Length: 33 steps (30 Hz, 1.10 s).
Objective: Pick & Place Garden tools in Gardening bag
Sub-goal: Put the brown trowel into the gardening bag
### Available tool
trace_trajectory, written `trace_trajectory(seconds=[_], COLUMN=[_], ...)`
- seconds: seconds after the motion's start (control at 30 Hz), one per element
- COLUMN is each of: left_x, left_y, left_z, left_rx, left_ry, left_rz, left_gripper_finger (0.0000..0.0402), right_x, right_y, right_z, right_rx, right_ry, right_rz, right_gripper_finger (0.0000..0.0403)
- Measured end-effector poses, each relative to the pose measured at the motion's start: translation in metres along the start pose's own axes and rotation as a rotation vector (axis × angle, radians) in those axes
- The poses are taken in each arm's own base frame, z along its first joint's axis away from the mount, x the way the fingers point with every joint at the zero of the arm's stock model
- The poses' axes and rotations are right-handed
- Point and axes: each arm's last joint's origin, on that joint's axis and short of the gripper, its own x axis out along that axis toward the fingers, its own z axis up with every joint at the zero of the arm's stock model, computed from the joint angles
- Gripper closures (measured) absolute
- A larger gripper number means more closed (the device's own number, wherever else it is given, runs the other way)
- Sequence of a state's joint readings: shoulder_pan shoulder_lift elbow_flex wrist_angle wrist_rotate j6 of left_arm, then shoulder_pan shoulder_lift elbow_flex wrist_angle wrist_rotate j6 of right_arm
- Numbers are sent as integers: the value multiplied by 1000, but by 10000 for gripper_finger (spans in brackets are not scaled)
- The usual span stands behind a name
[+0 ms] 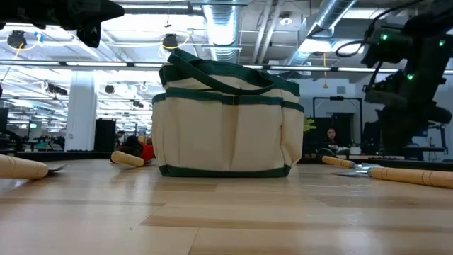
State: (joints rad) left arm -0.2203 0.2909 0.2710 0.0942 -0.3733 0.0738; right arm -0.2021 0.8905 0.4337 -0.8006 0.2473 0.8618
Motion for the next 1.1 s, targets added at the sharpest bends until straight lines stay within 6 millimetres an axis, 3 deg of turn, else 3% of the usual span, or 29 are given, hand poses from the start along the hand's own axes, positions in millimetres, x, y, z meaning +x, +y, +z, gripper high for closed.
trace_trajectory(seconds=[0.2, 0.57, 1.1], left_x=[0, 0, 0], left_y=[0, 0, 0], left_z=[0, 0, 0], left_rx=[-2, -3, -3], left_ry=[0, 0, 0], left_rz=[0, 0, 0], left_gripper_finger=[400, 400, 400], right_x=[17, 40, 47], right_y=[-6, -21, -31], right_z=[-2, 1, 5], right_rx=[36, 101, 139], right_ry=[-44, -158, -138], right_rz=[12, 12, 47], right_gripper_finger=[238, 290, 302])
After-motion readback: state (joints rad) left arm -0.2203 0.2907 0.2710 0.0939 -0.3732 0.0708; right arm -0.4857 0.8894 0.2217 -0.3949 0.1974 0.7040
